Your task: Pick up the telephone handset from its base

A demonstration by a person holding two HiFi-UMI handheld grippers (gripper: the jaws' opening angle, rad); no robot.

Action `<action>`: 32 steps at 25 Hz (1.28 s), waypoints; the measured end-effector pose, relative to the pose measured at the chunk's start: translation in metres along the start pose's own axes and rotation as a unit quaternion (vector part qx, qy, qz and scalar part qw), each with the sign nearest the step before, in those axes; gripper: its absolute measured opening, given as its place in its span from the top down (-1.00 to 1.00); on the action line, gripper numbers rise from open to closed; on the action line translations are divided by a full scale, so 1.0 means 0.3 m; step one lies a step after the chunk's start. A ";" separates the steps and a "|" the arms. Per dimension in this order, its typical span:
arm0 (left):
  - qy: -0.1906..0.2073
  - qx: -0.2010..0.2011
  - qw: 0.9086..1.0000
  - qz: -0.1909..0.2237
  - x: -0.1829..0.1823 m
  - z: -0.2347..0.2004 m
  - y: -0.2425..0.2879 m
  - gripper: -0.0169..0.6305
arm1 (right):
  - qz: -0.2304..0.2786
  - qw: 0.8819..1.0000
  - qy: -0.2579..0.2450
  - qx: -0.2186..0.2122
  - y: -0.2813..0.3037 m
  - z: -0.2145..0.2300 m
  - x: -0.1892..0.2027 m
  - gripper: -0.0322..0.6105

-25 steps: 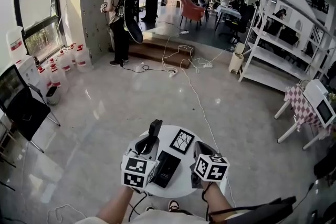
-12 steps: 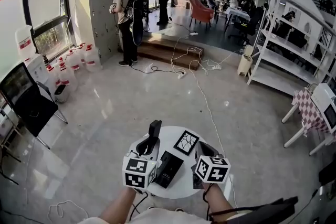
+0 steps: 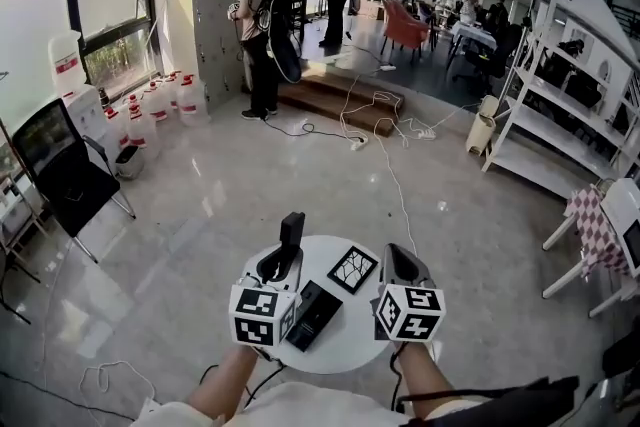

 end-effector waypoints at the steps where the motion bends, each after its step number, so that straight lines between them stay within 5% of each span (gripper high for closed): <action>1: 0.000 -0.002 1.000 0.000 -0.002 0.004 0.002 0.69 | 0.001 1.000 -0.002 0.002 0.001 0.007 -0.004 0.83; 32: -0.038 -0.007 0.999 -0.014 0.056 0.040 0.021 0.69 | -0.019 0.999 -0.023 0.014 -0.053 0.014 0.039 0.83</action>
Point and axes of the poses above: the fingertips, and each gripper's own axes: y forward along the fingers, z to its right, x out of its underside, the point moved 10 cm from there along -y, backward along the fingers, and after that the axes turned 10 degrees about x, right-handed, at the moved point
